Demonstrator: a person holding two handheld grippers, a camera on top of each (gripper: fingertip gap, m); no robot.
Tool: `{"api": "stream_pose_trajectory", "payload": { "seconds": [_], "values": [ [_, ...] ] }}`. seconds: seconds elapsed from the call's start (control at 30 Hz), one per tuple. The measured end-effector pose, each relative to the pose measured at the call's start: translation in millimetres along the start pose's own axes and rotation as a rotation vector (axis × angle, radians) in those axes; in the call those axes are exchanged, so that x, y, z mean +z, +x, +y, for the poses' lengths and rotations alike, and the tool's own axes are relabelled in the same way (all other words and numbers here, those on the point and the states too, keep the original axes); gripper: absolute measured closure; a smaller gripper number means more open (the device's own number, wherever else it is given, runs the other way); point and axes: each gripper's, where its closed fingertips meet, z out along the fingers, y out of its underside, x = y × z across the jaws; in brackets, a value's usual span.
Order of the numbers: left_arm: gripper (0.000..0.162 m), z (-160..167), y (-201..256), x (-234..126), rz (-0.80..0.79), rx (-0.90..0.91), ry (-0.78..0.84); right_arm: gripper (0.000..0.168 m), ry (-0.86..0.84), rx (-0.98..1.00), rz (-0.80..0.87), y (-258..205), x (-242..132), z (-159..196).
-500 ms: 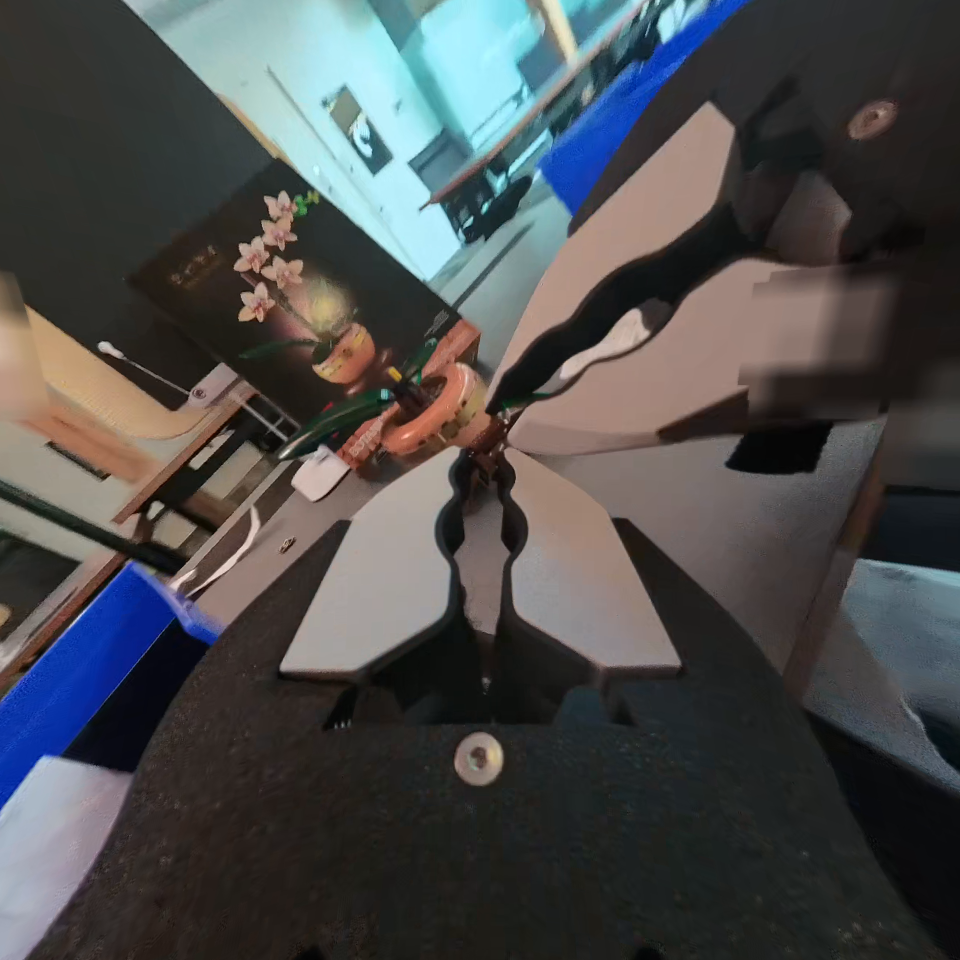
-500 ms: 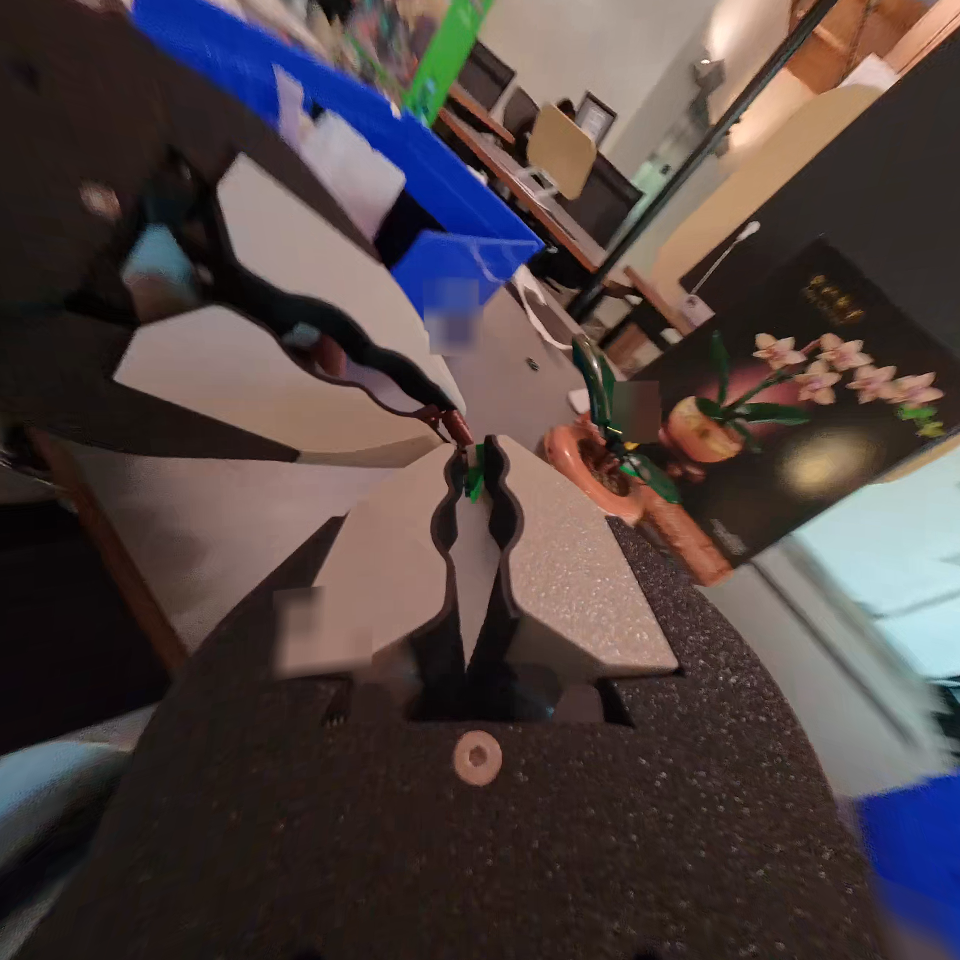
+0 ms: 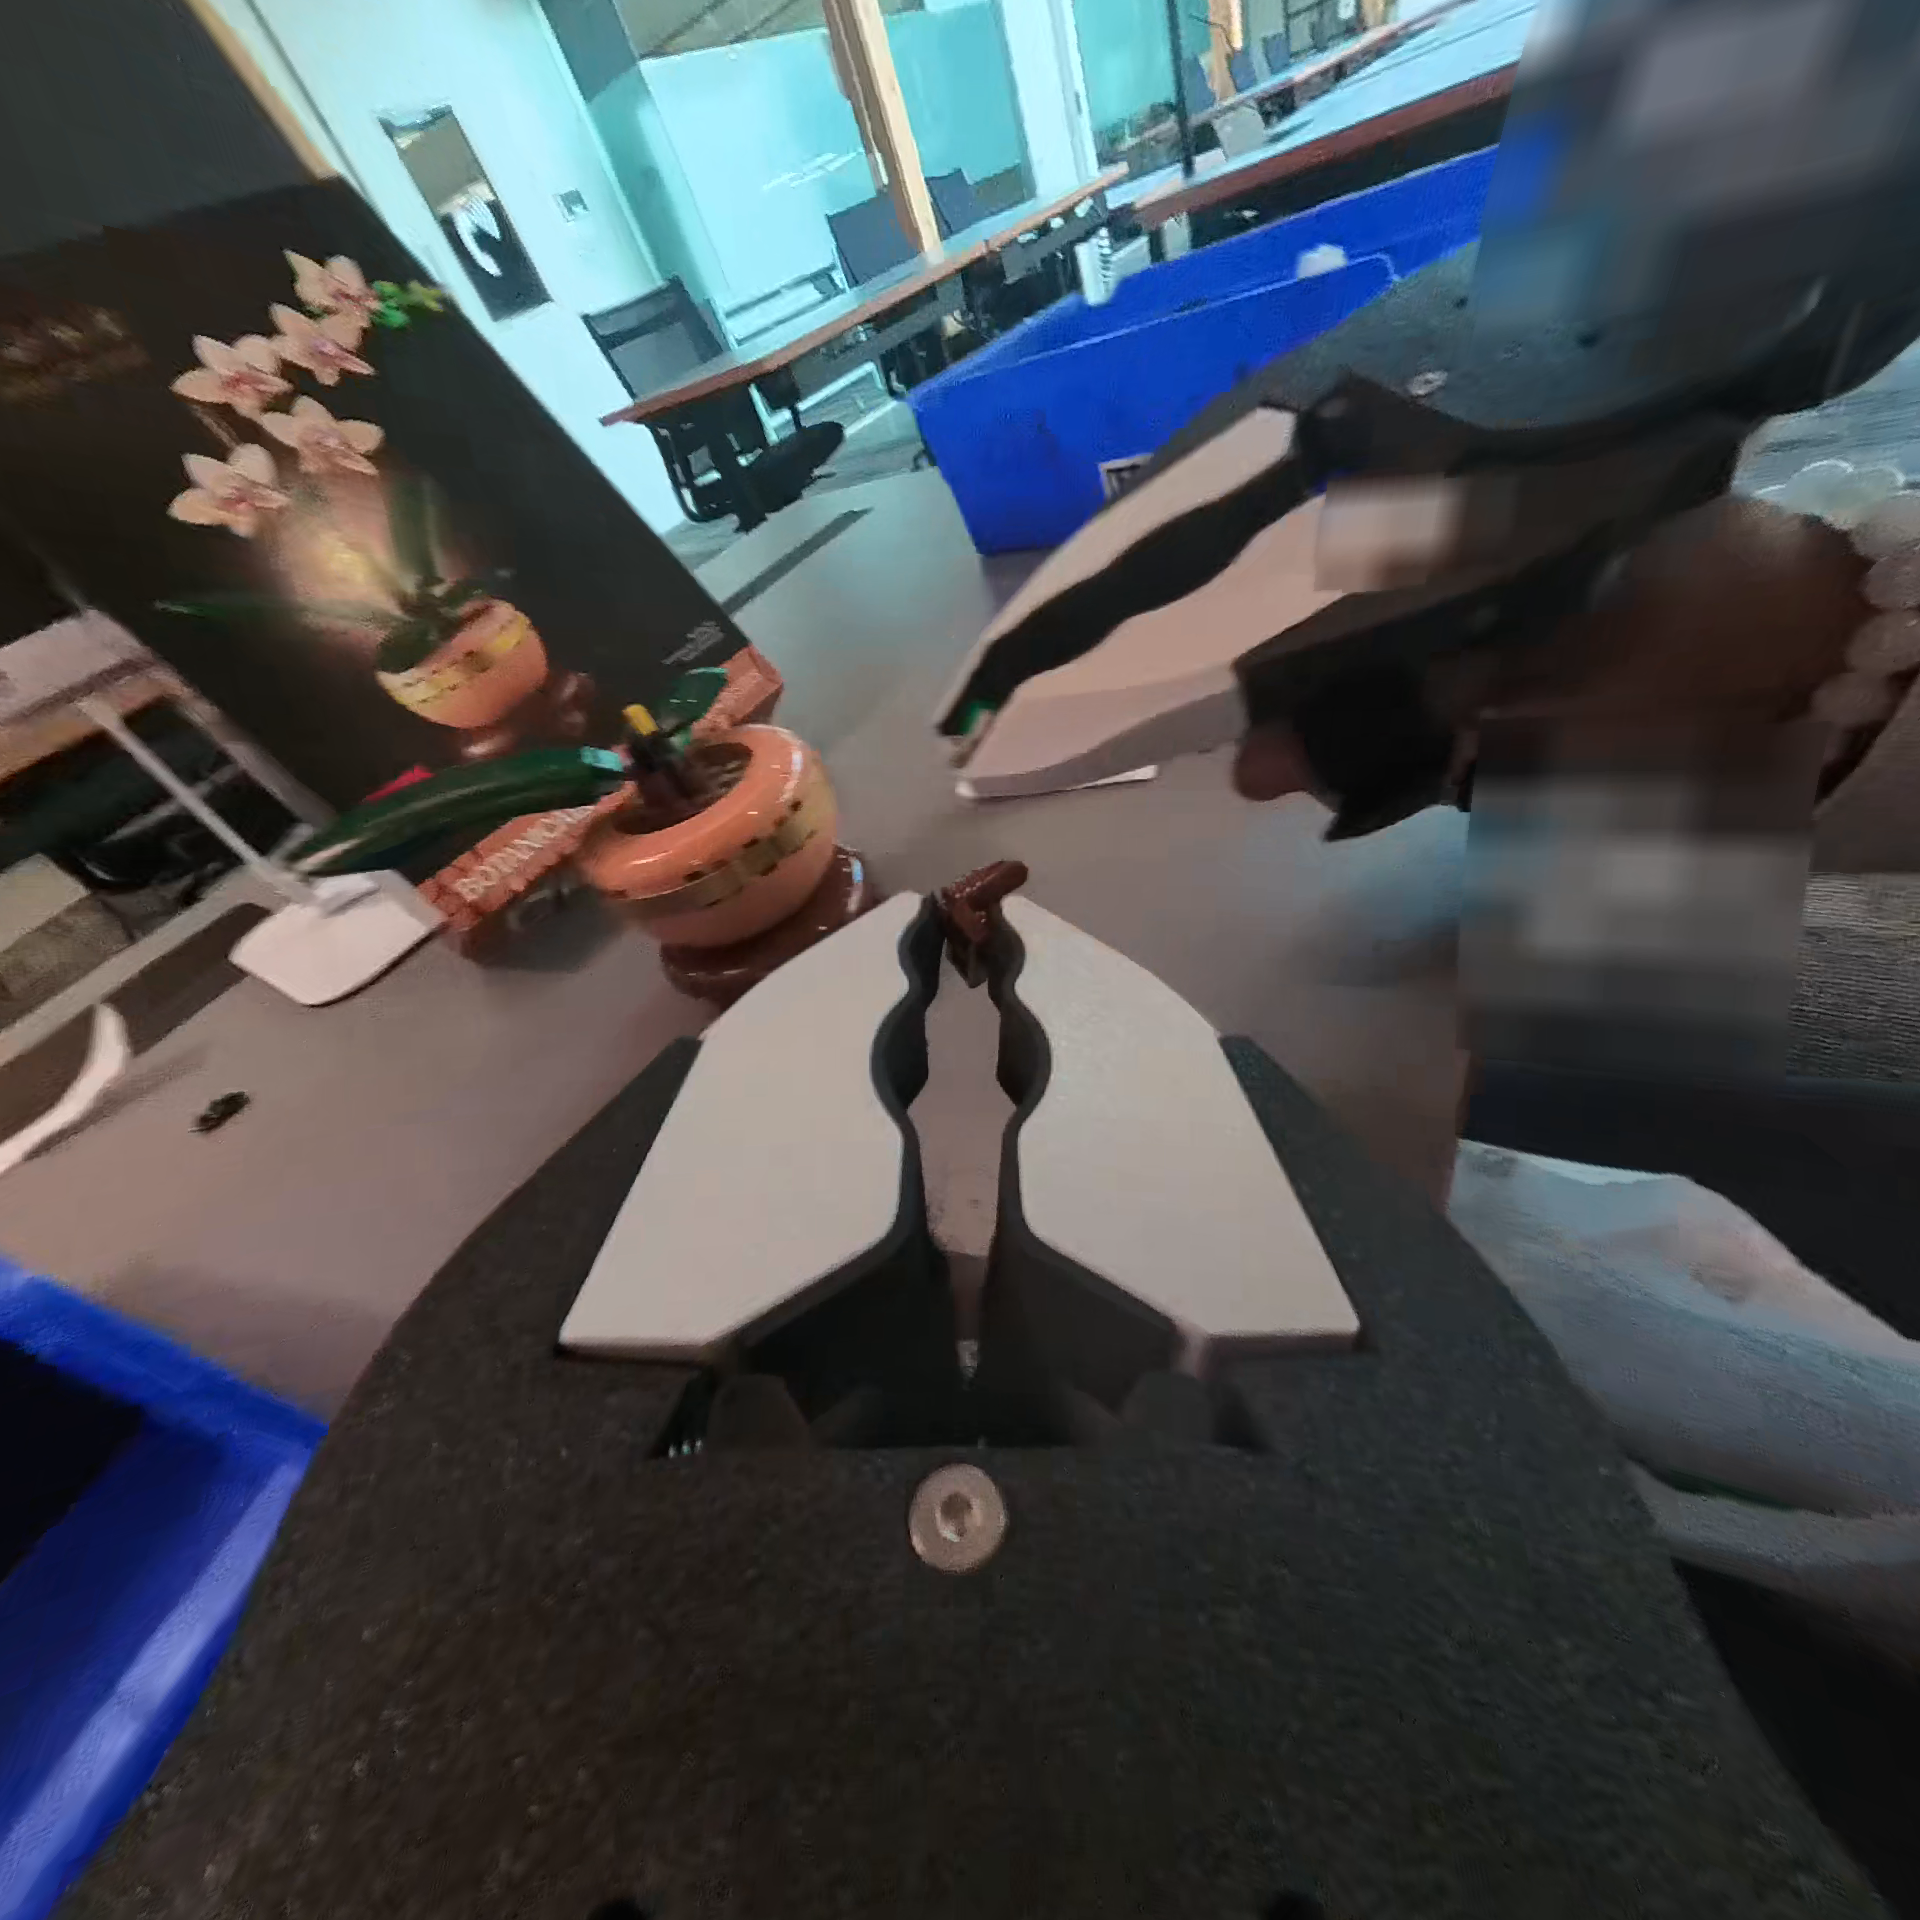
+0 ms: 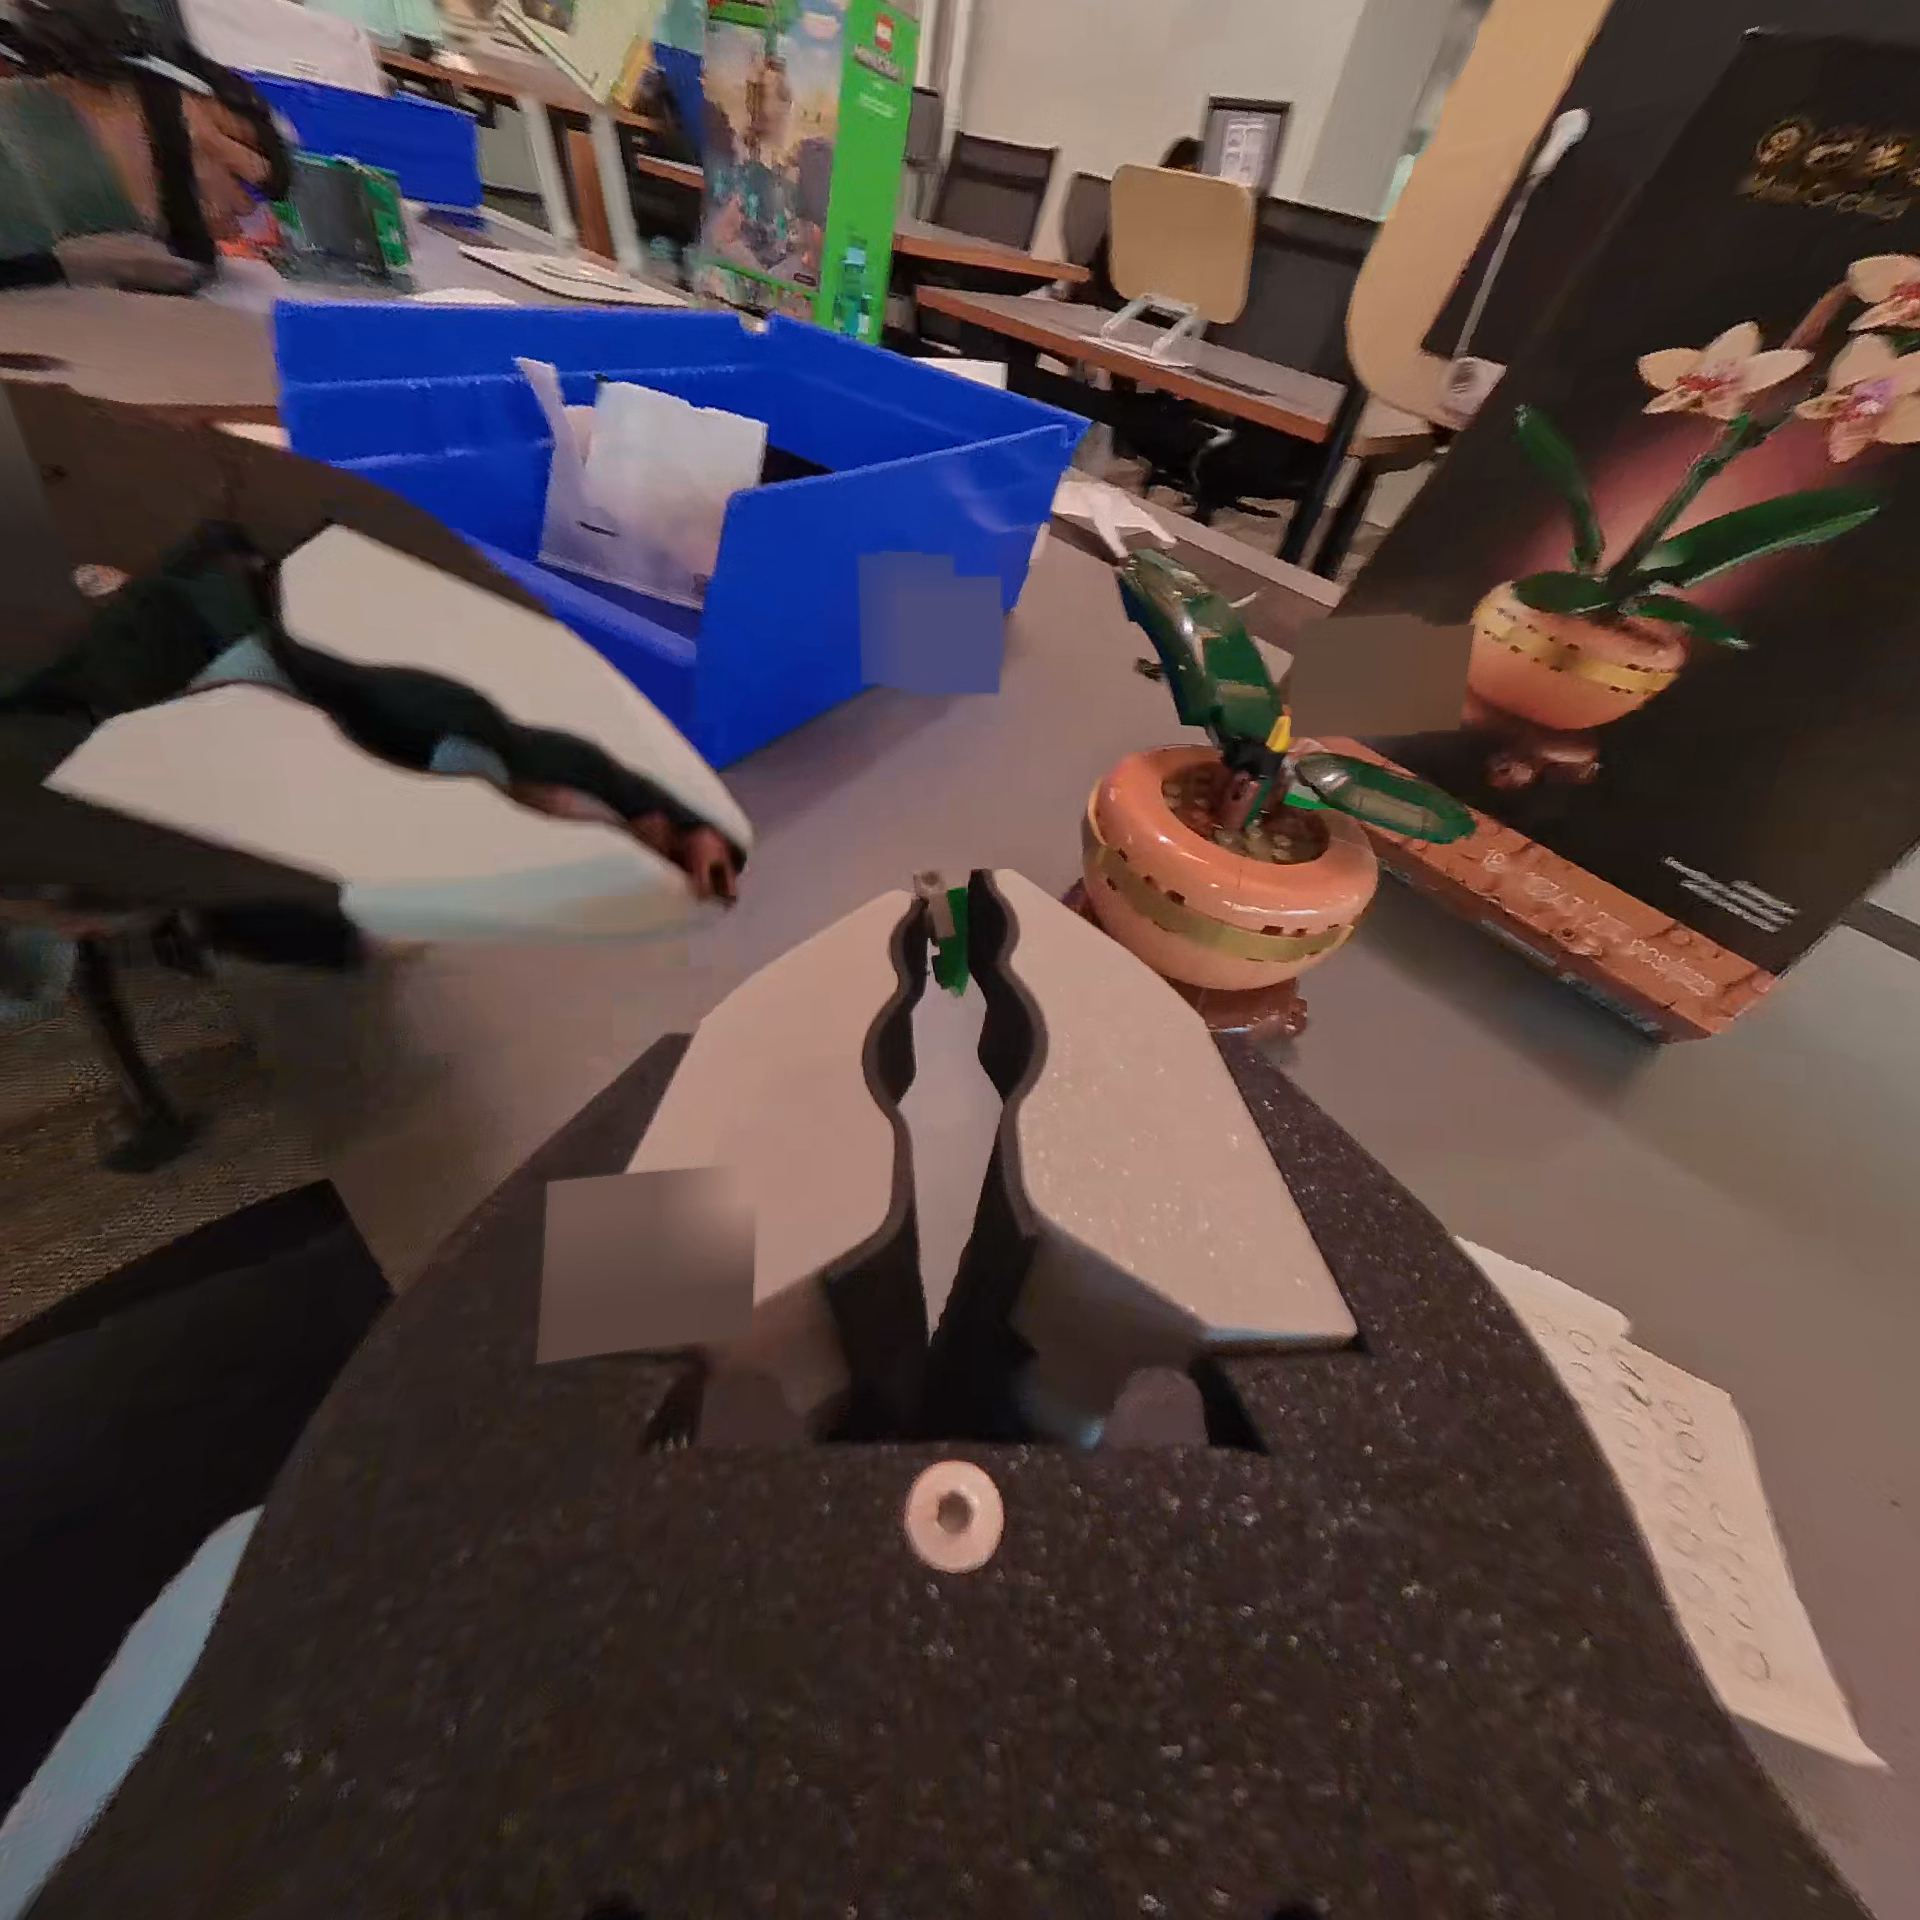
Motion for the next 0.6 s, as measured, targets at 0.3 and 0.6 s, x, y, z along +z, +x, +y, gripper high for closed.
{"api": "stream_pose_trajectory", "payload": {
  "seconds": [0.3, 0.6],
  "values": [
    [0.153, -5.0, -6.7, -9.7, -0.017, 0.031, 0.085, 0.160, -0.330, 0.000, -0.212, -1.6, 4.7, 60.1],
    [0.152, -20.7, -9.2, -18.8, -0.030, 0.030, 0.234, 0.121, -0.418, 0.076, -0.216, 5.2, 13.1, 73.8]
  ]
}}
